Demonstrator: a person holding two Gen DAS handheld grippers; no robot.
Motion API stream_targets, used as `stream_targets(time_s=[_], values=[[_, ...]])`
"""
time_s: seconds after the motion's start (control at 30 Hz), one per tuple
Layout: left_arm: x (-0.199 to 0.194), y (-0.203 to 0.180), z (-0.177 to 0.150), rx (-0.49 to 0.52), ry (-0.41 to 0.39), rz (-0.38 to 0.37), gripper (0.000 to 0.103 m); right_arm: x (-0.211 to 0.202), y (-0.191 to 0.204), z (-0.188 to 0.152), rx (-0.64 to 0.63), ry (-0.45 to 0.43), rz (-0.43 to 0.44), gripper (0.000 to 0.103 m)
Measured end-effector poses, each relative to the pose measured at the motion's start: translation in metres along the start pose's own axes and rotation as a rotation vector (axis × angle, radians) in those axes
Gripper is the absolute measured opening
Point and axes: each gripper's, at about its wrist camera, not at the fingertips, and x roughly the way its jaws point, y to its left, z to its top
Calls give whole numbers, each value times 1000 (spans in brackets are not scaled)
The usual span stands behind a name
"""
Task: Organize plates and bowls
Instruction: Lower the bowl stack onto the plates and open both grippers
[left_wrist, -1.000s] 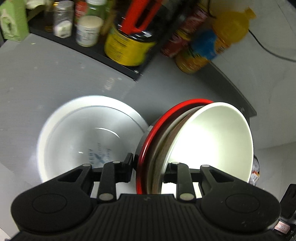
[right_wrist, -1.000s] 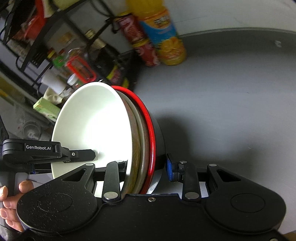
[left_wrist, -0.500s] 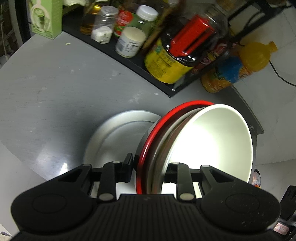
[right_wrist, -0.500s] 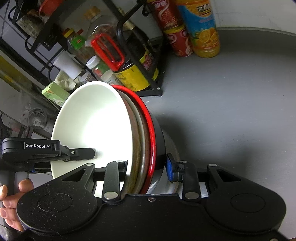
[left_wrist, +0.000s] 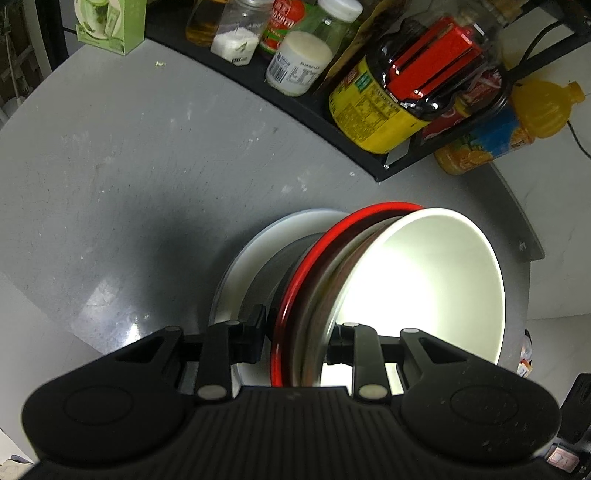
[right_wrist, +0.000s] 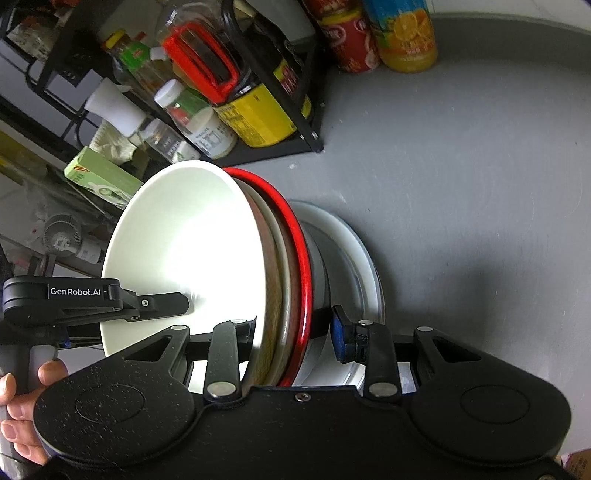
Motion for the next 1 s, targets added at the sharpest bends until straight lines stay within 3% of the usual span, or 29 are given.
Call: stream_targets(time_s=[0.47, 0.63, 0.7, 0.77, 1.0], values=[[8, 7, -3, 23, 13, -27, 27, 5, -4, -12, 104, -11, -28, 34], [1, -1, -7, 100, -28, -10, 30, -2, 4, -17, 95, -76, -60, 36], [-2, -4, -6, 124, -27, -7, 31, -9, 5, -20, 104, -99, -59, 38], [-6, -7, -6, 155, -34, 9, 33, -16, 5, -25, 122, -125, -60, 48], [-29, -25, -10, 240, -97, 17, 59, -55, 7, -38, 130, -214, -100, 66]])
